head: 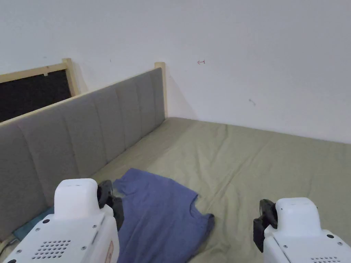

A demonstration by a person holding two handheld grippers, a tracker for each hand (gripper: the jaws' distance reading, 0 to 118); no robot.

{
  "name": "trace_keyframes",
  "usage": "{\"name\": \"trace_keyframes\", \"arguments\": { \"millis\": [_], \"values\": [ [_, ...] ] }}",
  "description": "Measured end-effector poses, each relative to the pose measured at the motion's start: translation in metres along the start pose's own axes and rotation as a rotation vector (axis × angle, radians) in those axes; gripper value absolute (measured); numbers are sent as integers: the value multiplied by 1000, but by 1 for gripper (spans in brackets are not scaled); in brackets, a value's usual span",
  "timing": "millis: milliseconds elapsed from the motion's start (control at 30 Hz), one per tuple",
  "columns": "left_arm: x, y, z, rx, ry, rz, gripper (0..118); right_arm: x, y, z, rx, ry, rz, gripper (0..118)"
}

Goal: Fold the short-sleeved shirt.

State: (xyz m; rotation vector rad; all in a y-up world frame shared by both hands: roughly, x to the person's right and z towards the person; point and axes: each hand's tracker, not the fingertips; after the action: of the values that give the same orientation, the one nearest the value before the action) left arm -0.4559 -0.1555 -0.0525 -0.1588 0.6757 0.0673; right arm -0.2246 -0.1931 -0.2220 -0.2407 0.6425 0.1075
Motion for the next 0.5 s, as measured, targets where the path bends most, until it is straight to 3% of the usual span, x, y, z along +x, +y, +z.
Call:
{"name": "trace_keyframes", "arguments": {
  "millis": [200,300,467,500],
  "values": [
    [9,-59,-70,-254,22,-23,0,3,-11,-17,-72,2,6,0],
    [8,-90,-99,-351,-32,52,0,4,-20,-27,-110,-5,19,0],
    [16,-124,-177,-472,75,-80,0,8,-34,-47,-177,-13,17,0],
    [14,-132,-196,-512,43,-68,7,9,-37,-51,-191,-18,16,0]
  ]
}}
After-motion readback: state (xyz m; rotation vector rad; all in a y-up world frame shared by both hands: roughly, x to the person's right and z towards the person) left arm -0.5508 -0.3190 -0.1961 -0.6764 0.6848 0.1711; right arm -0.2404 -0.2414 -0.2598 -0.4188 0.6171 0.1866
